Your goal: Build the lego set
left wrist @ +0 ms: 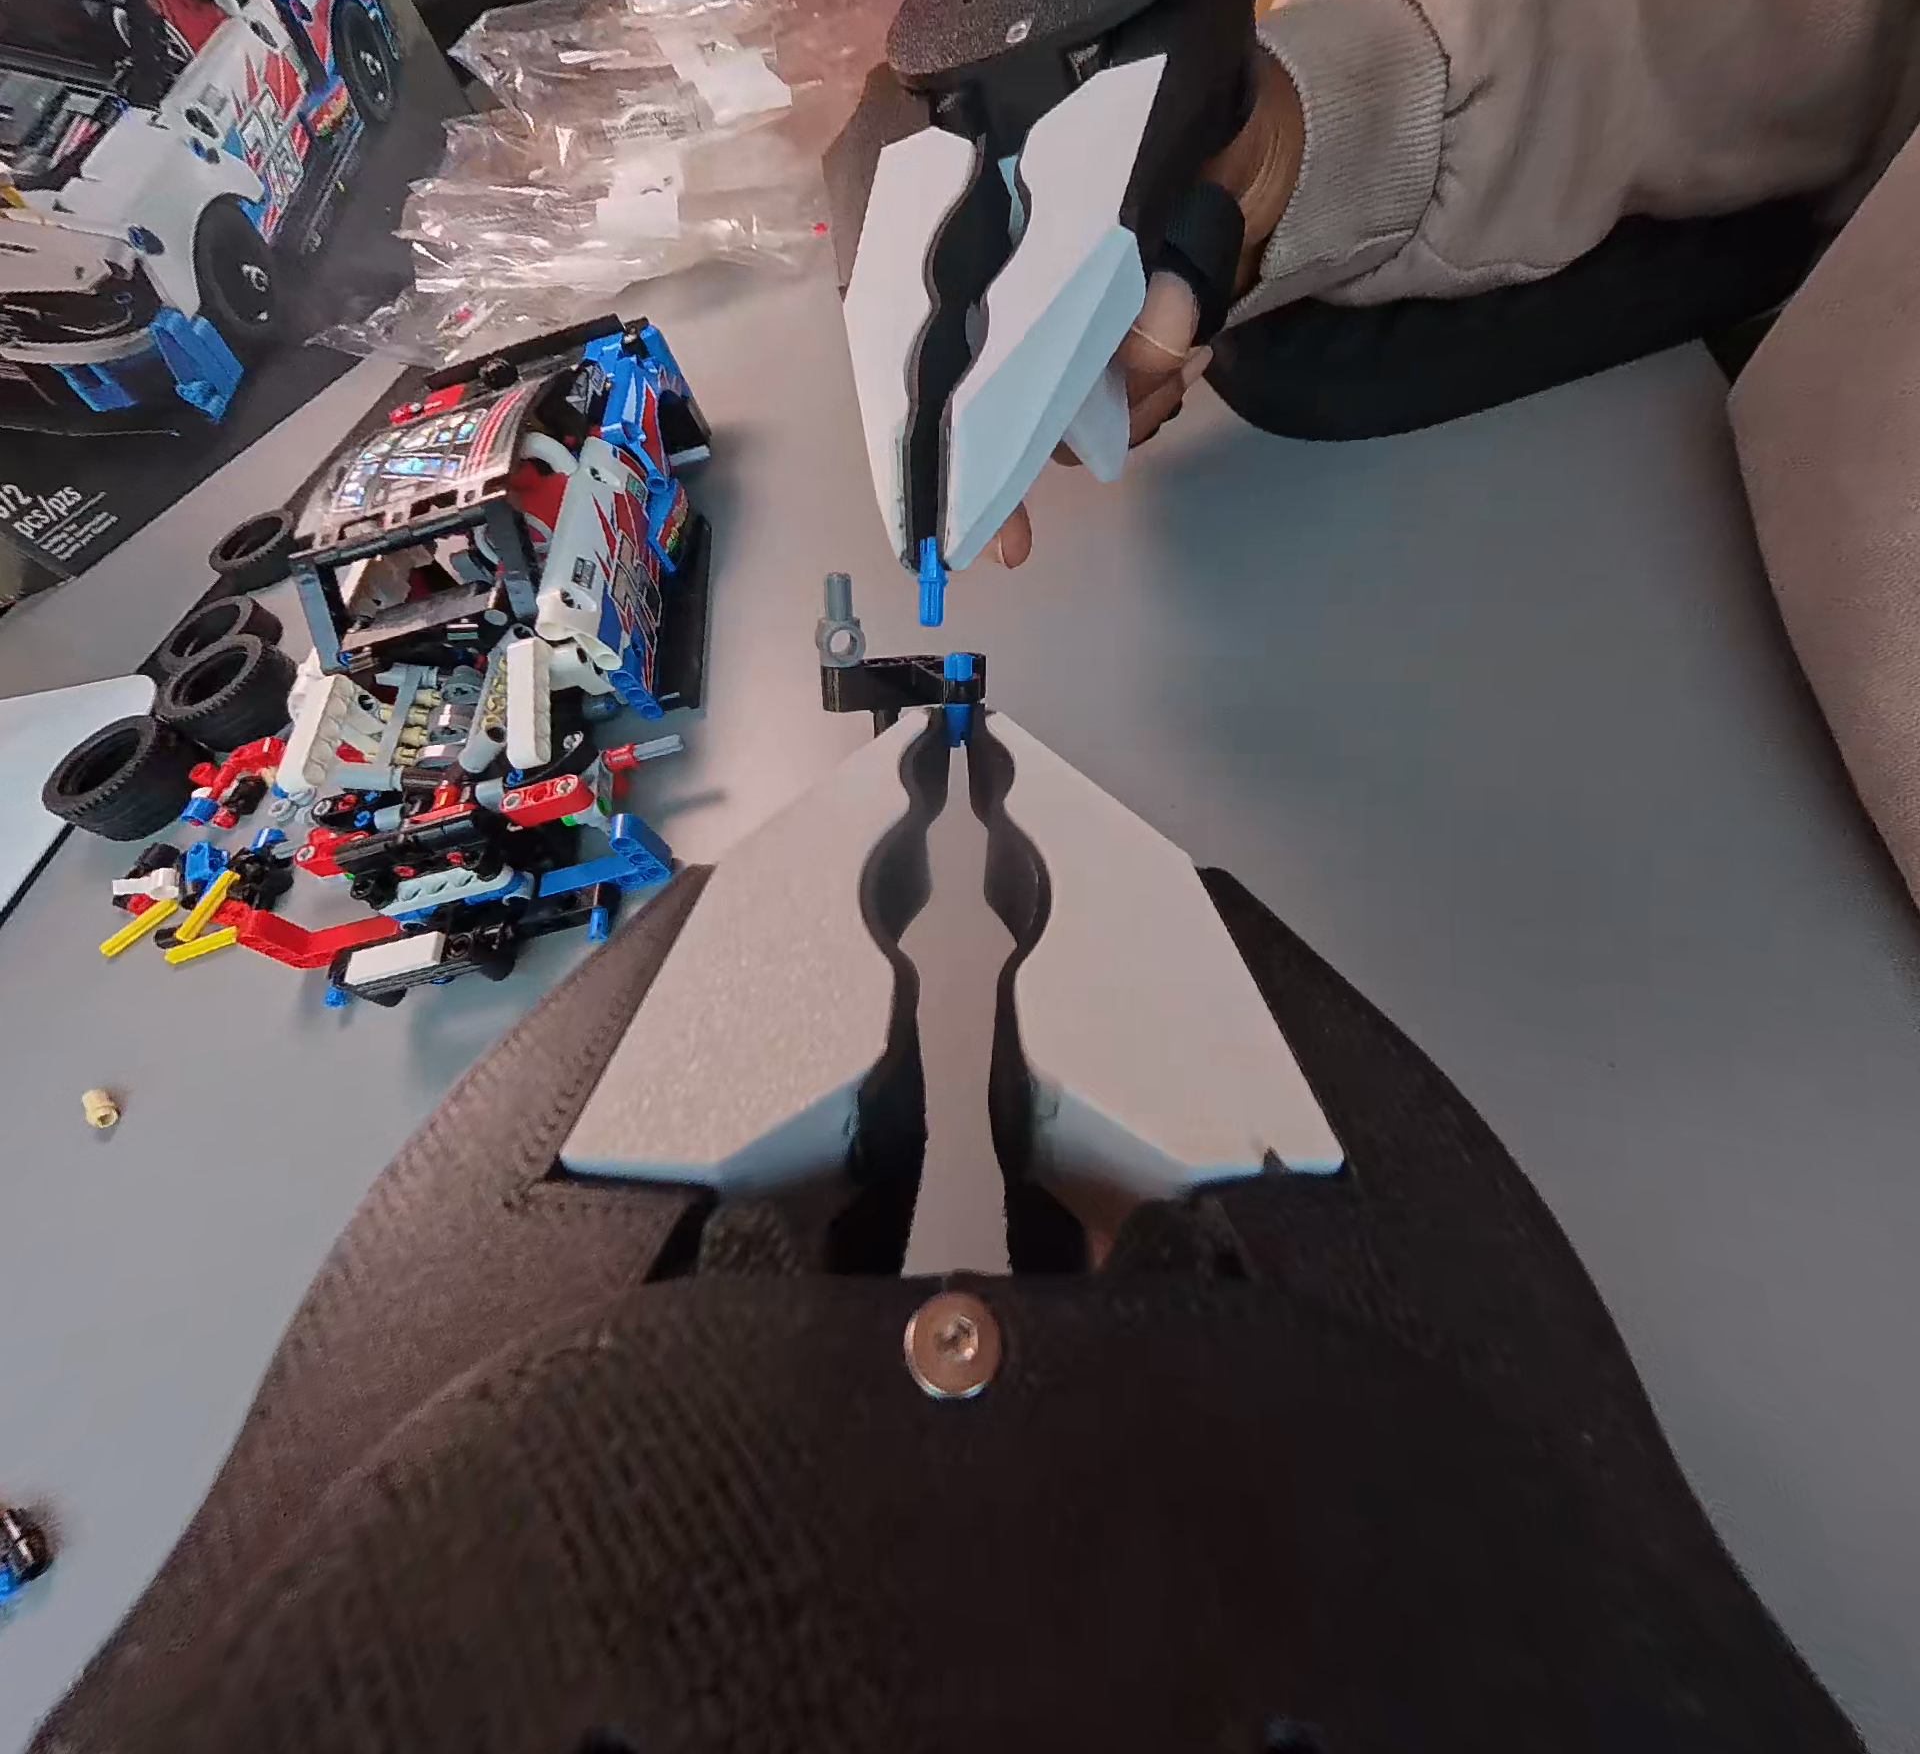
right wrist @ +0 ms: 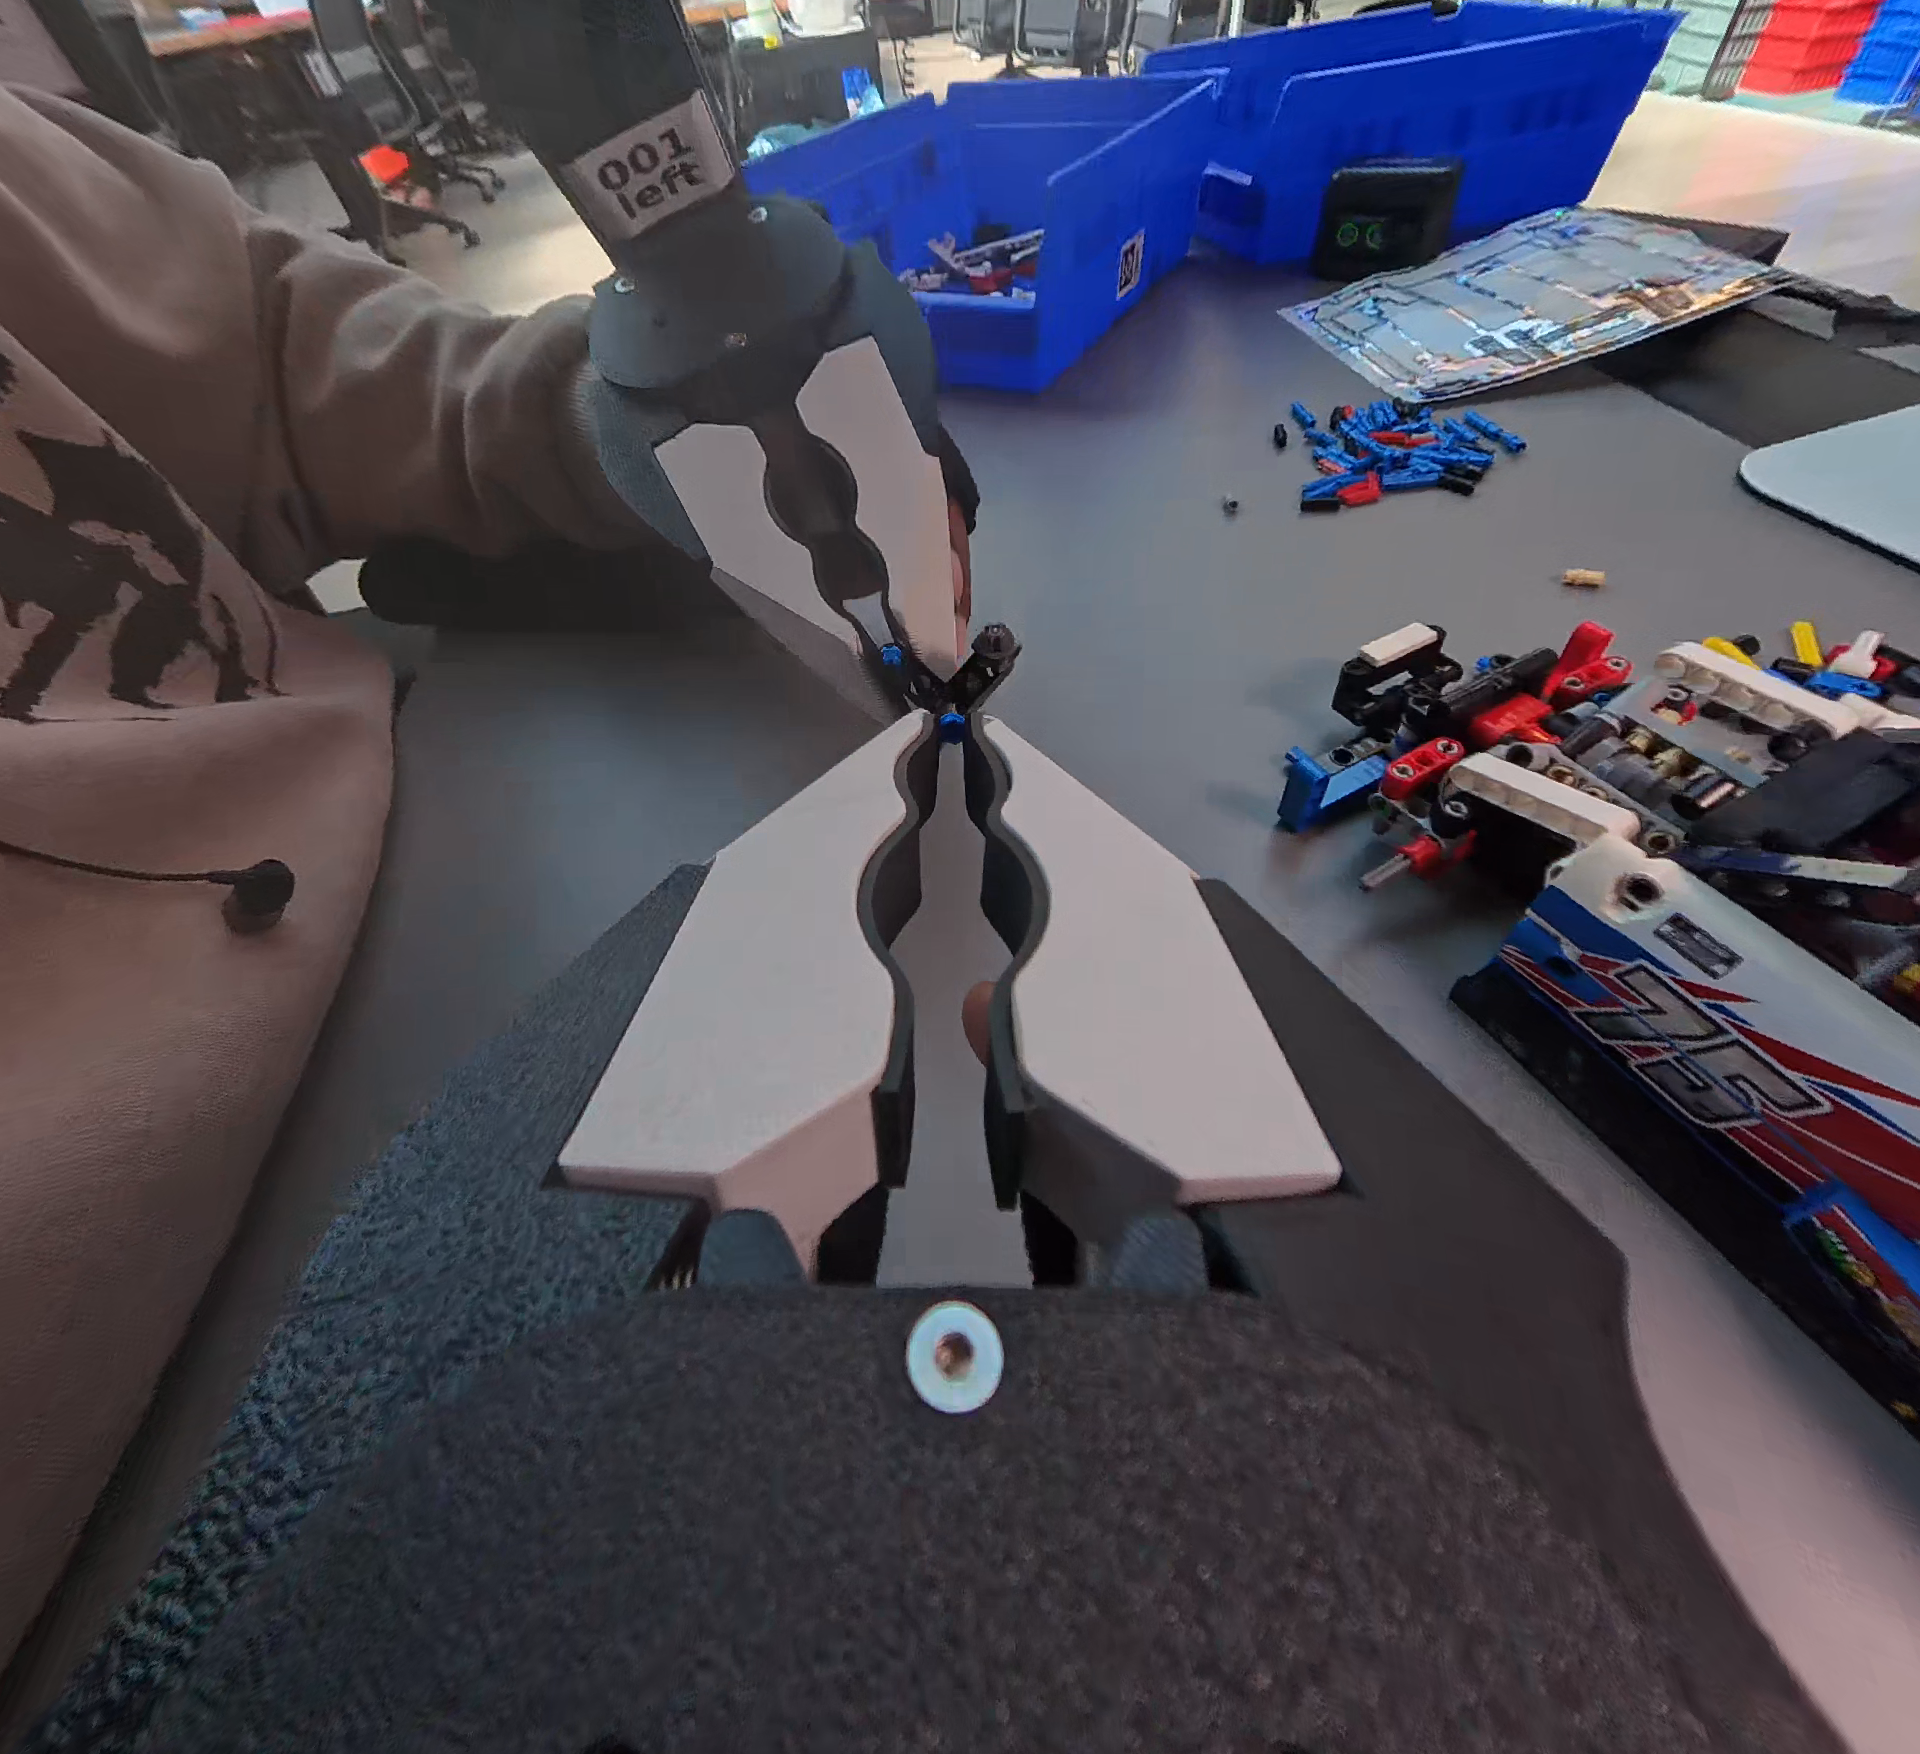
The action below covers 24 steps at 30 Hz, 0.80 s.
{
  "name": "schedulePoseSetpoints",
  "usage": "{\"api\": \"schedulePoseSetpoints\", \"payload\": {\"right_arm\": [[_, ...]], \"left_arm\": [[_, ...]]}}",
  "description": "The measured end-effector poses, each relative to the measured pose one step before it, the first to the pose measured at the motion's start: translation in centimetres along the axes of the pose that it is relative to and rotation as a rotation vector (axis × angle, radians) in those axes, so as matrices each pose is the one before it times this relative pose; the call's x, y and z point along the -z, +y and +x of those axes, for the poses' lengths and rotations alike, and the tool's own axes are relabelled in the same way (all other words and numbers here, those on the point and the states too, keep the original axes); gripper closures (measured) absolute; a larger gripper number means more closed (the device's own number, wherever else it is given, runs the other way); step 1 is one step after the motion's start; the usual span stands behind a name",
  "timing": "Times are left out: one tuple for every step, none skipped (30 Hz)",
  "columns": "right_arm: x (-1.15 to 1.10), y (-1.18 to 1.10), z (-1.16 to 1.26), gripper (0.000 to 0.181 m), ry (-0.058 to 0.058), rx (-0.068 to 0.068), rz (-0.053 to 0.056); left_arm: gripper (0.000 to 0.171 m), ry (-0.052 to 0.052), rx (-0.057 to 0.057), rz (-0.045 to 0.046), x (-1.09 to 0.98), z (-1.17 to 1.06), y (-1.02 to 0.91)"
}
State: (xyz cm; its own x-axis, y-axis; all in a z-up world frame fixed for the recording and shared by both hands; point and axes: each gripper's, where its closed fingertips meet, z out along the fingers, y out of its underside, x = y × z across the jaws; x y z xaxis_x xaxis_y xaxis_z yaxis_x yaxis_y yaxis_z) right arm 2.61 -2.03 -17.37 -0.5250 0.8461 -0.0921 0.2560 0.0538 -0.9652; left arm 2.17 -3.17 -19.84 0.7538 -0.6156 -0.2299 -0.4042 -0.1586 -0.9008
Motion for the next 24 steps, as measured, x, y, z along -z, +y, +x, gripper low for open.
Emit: {"api": "schedulePoseSetpoints", "payload": {"right_arm": [[-0.323,0.447,-0.033,0.179,-0.0016,-0.0072,-0.0192],[-0.288,0.430,0.099,0.179,0.0039,-0.0123,-0.0184],[-0.253,0.378,0.083,0.179,0.0014,-0.0070,-0.0163],[-0.188,0.199,-0.015,0.179,-0.0040,-0.0018,-0.0064],[-0.127,0.142,0.057,0.179,0.0003,-0.0056,-0.0066],[-0.087,0.190,0.089,0.179,0.0009,-0.0039,-0.0117],[-0.080,0.210,0.082,0.179,0.0024,-0.0022,-0.0121],[-0.047,0.136,-0.008,0.179,-0.0004,0.0021,-0.0066],[-0.033,0.070,-0.089,0.179,-0.0039,0.0079,-0.0024],[0.005,-0.002,-0.061,0.179,-0.0014,0.0084,0.0005],[0.020,-0.033,-0.084,0.179,-0.0034,0.0079,-0.0001],[0.016,0.016,-0.095,0.179,-0.0030,0.0124,-0.0042],[0.003,0.064,-0.103,0.179,-0.0006,0.0186,-0.0073],[0.009,0.091,-0.130,0.179,-0.0025,0.0187,-0.0100],[0.014,0.074,-0.112,0.179,-0.0037,0.0110,-0.0091],[0.002,0.041,-0.071,0.179,-0.0027,0.0021,-0.0062],[-0.020,0.058,-0.014,0.179,0.0006,-0.0020,-0.0069],[-0.050,0.130,0.024,0.179,0.0038,-0.0035,-0.0117],[-0.075,0.133,0.023,0.179,0.0052,-0.0037,-0.0120],[-0.064,0.100,0.051,0.179,0.0059,-0.0107,-0.0100],[-0.038,0.071,0.080,0.179,0.0049,-0.0222,-0.0074],[-0.041,0.013,0.117,0.179,0.0043,-0.0339,-0.0038],[-0.037,0.001,0.171,0.179,0.0060,-0.0427,-0.0025],[-0.032,-0.018,0.069,0.180,-0.0010,-0.0387,-0.0016]], "left_arm": [[0.169,0.0019,-0.0014,-0.01646,-0.243,0.152,0.325],[0.169,-0.0008,-0.0015,-0.01593,-0.218,0.092,0.307],[0.169,0.0008,-0.0026,-0.01780,-0.190,0.097,0.292],[0.169,-0.0013,-0.0020,-0.00925,-0.136,0.058,0.170],[0.169,-0.0040,0.0037,-0.00842,-0.074,-0.034,0.191],[0.169,0.0044,0.0114,-0.00501,-0.058,0.015,0.160],[0.169,0.0050,0.0125,-0.00122,-0.031,-0.013,0.131],[0.169,0.0088,0.0089,0.00163,-0.009,0.053,0.066],[0.169,0.0129,0.0105,0.00459,0.013,0.096,0.003],[0.170,0.0124,0.0165,0.00837,0.032,0.079,-0.055],[0.170,0.0162,0.0190,0.00672,0.022,0.103,-0.041],[0.170,0.0159,0.0143,0.00335,0.008,0.115,-0.003],[0.170,0.0102,0.0079,0.00277,0.006,0.085,0.021],[0.170,0.0127,0.0091,0.00231,-0.001,0.151,0.006],[0.170,0.0106,0.0107,0.00310,-0.006,0.112,0.007],[0.170,0.0045,0.0066,0.00227,0.008,0.058,-0.006],[0.170,-0.0012,-0.0005,-0.00364,-0.016,-0.002,0.075],[0.170,-0.0052,-0.0086,-0.00792,-0.043,-0.018,0.120],[0.170,-0.0067,-0.0089,-0.00820,-0.049,-0.019,0.127],[0.170,-0.0078,-0.0049,-0.00535,-0.039,-0.049,0.083],[0.170,-0.0097,-0.0017,-0.00292,-0.014,-0.094,0.040],[0.170,-0.0168,-0.0057,-0.00212,0.008,-0.175,0.001],[0.170,-0.0178,-0.0159,-0.00660,-0.004,-0.136,0.032],[0.170,-0.0217,-0.0249,-0.00932,-0.037,-0.132,0.048]]}}
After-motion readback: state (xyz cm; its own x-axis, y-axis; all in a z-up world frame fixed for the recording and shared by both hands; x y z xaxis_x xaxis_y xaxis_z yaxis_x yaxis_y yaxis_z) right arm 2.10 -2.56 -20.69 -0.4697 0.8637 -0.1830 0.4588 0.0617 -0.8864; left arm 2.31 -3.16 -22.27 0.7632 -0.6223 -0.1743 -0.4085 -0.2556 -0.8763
